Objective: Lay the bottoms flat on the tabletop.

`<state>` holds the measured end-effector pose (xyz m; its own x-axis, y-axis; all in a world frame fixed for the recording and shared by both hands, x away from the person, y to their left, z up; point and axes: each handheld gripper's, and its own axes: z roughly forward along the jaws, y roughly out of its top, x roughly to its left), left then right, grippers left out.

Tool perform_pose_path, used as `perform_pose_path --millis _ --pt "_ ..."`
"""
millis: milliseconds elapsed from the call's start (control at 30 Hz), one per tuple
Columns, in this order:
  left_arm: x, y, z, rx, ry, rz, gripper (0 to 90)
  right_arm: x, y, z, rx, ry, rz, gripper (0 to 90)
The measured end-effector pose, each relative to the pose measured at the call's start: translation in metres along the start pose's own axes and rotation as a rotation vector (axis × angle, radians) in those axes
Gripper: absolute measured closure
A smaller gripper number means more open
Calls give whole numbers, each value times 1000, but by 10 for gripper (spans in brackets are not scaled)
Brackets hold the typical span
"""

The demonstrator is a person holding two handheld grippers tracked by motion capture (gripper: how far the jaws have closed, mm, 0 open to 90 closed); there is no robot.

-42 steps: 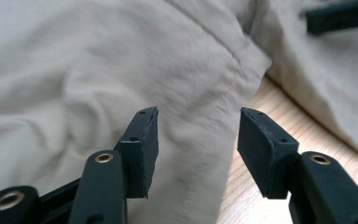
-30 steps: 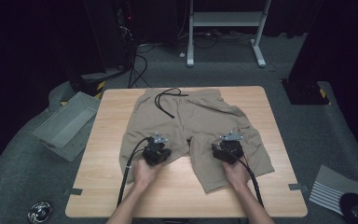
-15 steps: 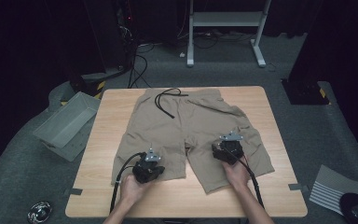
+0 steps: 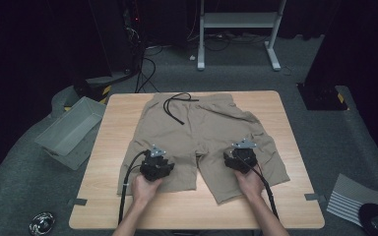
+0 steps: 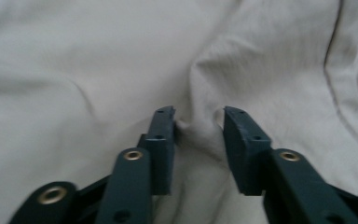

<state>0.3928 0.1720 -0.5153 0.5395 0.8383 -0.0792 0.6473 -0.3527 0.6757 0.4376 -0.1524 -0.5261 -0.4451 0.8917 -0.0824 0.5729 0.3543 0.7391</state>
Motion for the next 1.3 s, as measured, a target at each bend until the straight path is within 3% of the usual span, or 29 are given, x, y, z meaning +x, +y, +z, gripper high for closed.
perform_pose_path --millis 267,367,467,567,700,833,900,1033,1133,1167,1300 --pt "-8 -14 -13 23 -63 37 797 0 0 0 0 0 -2 368" --pt "-11 -18 -17 28 -77 46 788 0 0 0 1 2 0 368" --pt "-9 -15 -19 -9 -76 21 682 0 0 0 1 3 0 368" --pt "-5 -6 -19 -60 -55 -11 567 0 0 0 0 2 -1 368" --pt "-2 2 -10 -63 -31 -37 506 0 0 0 0 2 0 367" --pt "-3 -4 -1 -12 -11 -15 501 0 0 0 0 7 0 367" --pt "-4 -10 -5 -23 -8 -3 494 0 -1 -1 0 11 -1 367" --pt "-5 -22 -17 5 13 46 475 2 -3 -4 0 20 -16 366" --pt "-3 -26 -24 19 22 38 470 1 -7 -7 5 55 -6 367" --pt "-1 -28 -26 6 29 37 471 0 -8 -8 11 79 10 362" --pt "10 -24 -31 -66 65 -19 456 4 -12 -20 49 126 -44 391"
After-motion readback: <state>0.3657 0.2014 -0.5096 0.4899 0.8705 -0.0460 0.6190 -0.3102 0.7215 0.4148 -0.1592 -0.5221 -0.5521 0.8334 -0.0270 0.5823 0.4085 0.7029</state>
